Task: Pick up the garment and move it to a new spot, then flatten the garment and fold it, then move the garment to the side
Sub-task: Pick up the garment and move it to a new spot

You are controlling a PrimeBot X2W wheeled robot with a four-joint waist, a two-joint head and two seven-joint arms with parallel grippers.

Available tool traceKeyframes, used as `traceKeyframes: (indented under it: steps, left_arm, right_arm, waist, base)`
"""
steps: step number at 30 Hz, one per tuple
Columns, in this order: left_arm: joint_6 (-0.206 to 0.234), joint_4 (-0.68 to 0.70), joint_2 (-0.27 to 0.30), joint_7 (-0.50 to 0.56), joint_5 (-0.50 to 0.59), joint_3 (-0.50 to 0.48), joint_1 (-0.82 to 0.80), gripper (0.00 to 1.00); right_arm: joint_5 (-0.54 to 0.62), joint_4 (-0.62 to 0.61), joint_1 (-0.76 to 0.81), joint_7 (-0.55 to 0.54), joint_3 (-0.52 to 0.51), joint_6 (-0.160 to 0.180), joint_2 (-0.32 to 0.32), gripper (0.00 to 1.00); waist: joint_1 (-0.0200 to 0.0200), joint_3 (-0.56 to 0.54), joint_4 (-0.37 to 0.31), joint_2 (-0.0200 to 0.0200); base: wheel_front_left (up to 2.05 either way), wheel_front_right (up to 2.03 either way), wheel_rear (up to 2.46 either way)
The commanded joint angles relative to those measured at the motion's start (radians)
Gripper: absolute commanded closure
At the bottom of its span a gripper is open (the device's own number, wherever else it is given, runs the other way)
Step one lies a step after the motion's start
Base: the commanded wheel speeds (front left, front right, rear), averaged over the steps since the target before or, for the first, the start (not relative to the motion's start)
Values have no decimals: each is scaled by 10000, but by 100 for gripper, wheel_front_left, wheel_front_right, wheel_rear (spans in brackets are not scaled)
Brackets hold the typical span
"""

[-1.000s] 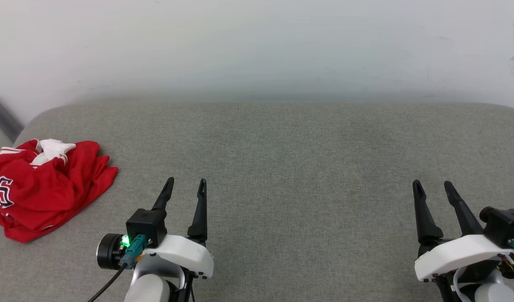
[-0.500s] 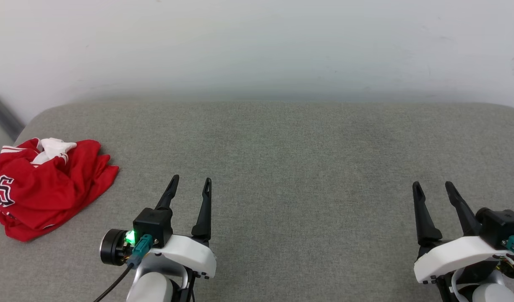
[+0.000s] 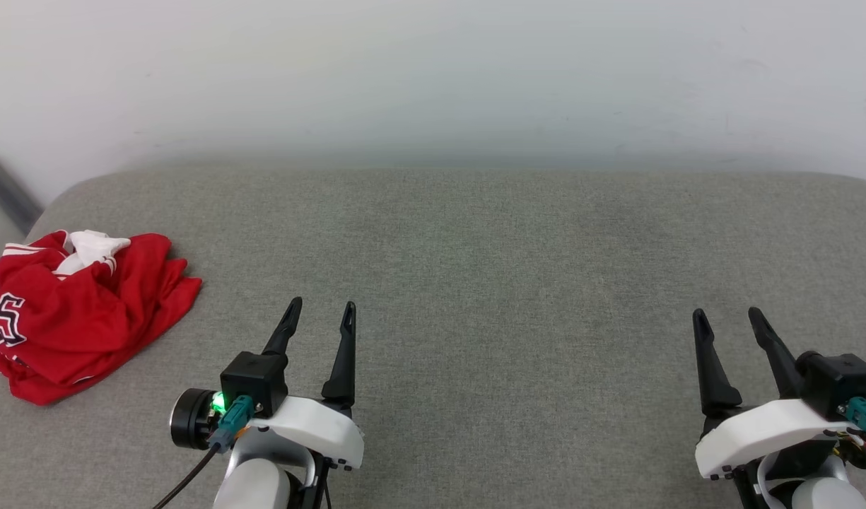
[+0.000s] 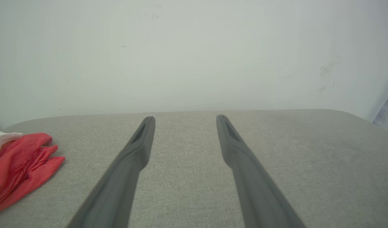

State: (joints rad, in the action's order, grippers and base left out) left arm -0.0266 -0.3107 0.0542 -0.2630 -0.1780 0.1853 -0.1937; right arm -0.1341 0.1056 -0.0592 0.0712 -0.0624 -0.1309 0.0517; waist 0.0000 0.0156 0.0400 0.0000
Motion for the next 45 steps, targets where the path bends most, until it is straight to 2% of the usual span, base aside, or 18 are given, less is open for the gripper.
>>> traceKeyframes:
  steps: [1, 10, 15, 21, 35, 45]
  left_arm:
    - [-44, -14, -7, -26, -20, -25, -122, 0]
    - [-42, -151, -33, -26, -89, -79, -188, 0]
    - [-13, -188, -32, -26, -186, -200, -291, 0]
    - [96, -215, -33, -26, -267, -571, -433, 0]
    - [154, -319, -37, -26, -464, -1611, -395, 0]
    - [99, -309, -40, -26, -692, -1879, -235, 0]
  right_arm:
    - [-41, 21, -68, 52, -3, 3, -22, 0]
    - [61, 98, -209, 61, 6, 3, -22, 0]
    - [344, -87, -268, 17, 103, 3, -22, 0]
    - [496, -394, -330, -142, 269, 3, -22, 0]
    - [640, -743, -645, -485, 748, 3, -18, 0]
    - [636, -892, -807, -578, 1027, 5, -9, 0]
  waist:
    - [0, 5, 1, 0]
    - [0, 59, 60, 0]
    - [0, 151, 354, 0]
    - [0, 297, 1238, 0]
    - [0, 649, 3927, 0]
    - [0, 793, 4950, 0]
  base:
    - [0, 0, 0]
    - [0, 0, 0]
    - [0, 0, 0]
    - [0, 0, 0]
    - [0, 0, 0]
    - [0, 0, 0]
